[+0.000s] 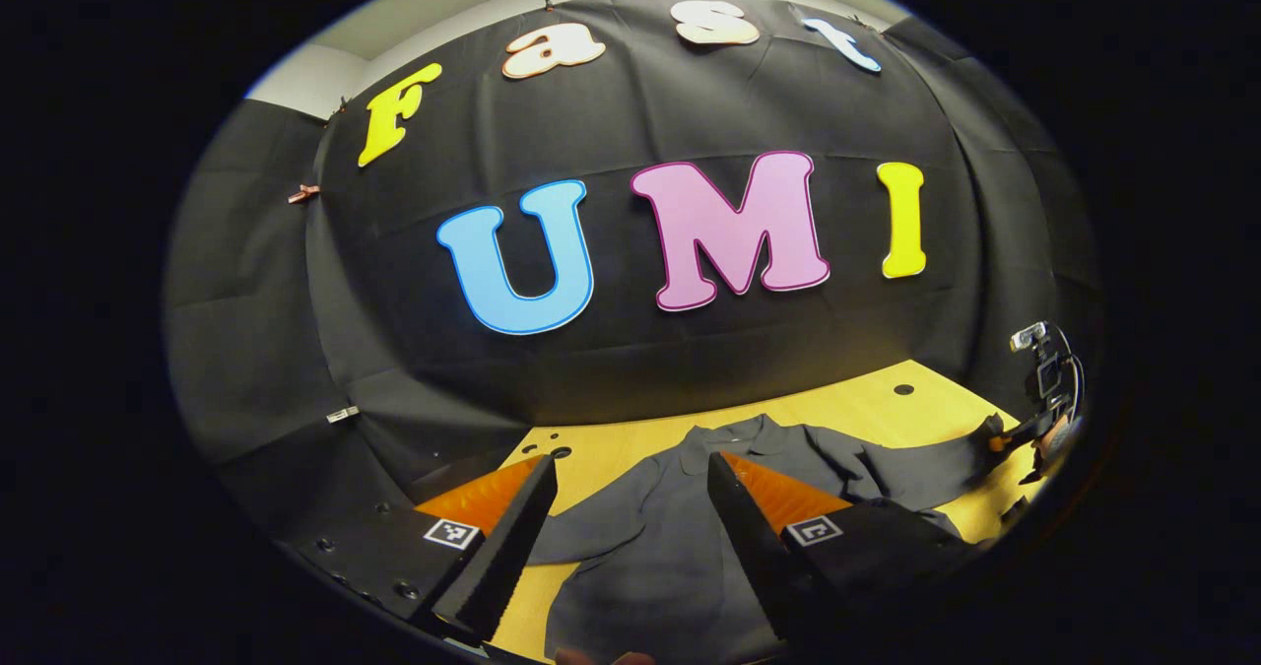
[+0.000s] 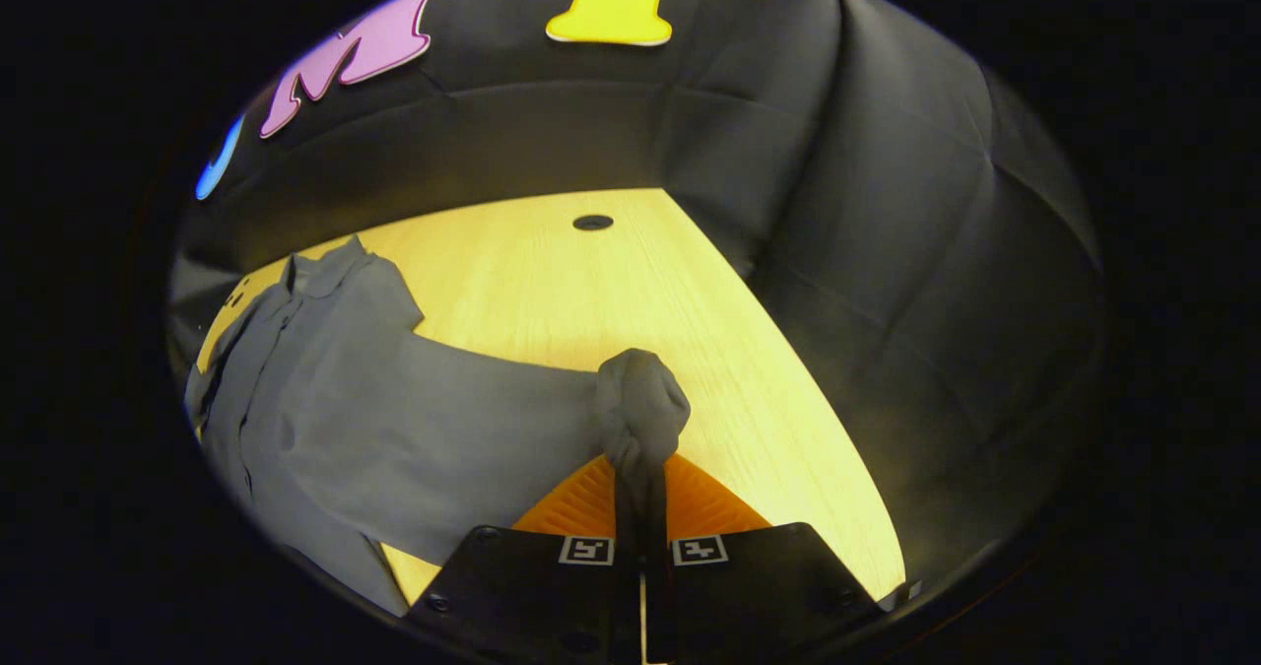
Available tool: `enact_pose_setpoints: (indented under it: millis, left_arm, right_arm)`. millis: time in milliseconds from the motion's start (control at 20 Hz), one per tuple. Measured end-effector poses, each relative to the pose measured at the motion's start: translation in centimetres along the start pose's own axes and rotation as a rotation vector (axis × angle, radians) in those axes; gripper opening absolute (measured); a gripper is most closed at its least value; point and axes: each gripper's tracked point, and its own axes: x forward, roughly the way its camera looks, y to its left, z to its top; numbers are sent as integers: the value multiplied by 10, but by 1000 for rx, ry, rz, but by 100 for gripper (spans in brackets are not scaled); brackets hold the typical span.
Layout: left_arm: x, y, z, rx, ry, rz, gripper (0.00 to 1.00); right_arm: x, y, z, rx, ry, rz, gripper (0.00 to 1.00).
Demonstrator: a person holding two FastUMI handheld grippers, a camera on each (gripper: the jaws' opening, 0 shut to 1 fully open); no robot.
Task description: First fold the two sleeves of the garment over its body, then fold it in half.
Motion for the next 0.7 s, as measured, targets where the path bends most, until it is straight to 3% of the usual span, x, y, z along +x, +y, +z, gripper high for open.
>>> enact_pose_setpoints:
  millis: [350,400,450,700]
  left_arm:
    - [9,35,-6,-26,-23,-69,97]
    - [11,42,-6,-31,-29,-79,97]
    - [13,49,-5,-36,-37,-87,97]
    - [24,90,-15,-88,-45,-104,97]
  right_arm:
    - [-81,4,51,39,-175,-96,7]
    - [-95,8,55,39,-191,-110,0]
    - [-110,14,56,42,-206,-115,7]
    - [-167,75,79,11,-288,-69,7]
